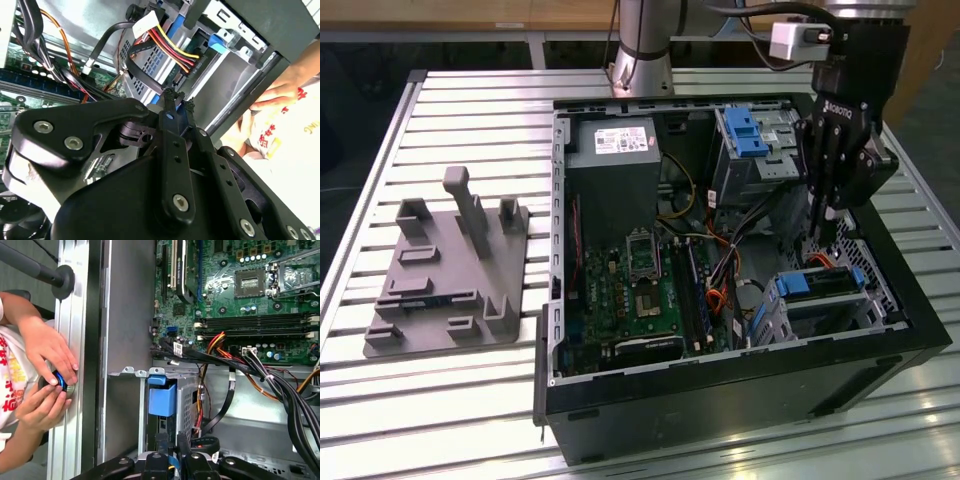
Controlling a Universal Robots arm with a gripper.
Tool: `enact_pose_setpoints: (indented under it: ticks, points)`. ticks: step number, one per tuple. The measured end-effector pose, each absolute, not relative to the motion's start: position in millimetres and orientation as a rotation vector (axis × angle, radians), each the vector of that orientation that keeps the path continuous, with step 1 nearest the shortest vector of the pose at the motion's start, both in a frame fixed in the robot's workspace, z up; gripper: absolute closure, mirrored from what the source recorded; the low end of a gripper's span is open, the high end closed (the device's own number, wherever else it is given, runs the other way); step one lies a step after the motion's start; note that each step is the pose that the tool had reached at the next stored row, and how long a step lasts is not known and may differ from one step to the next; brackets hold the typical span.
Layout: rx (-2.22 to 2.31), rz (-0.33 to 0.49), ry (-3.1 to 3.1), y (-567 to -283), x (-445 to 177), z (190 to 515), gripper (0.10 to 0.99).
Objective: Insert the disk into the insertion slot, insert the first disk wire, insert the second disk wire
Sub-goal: 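Insert the second disk wire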
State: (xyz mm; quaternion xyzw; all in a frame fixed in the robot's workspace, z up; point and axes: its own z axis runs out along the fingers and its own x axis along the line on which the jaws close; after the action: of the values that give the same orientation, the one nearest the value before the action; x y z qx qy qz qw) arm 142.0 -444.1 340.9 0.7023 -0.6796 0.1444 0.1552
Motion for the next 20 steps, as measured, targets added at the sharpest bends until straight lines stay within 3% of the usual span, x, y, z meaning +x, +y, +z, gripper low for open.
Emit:
enact_pose_setpoints:
  ticks: [6, 15, 20]
  points:
    - [2.011, 0.398, -1.941, -449, 145, 341, 0.89]
    - [2.082, 0.289, -2.008, -453, 145, 341, 0.89]
    - [2.091, 0.272, -2.019, -459, 145, 341, 0.89]
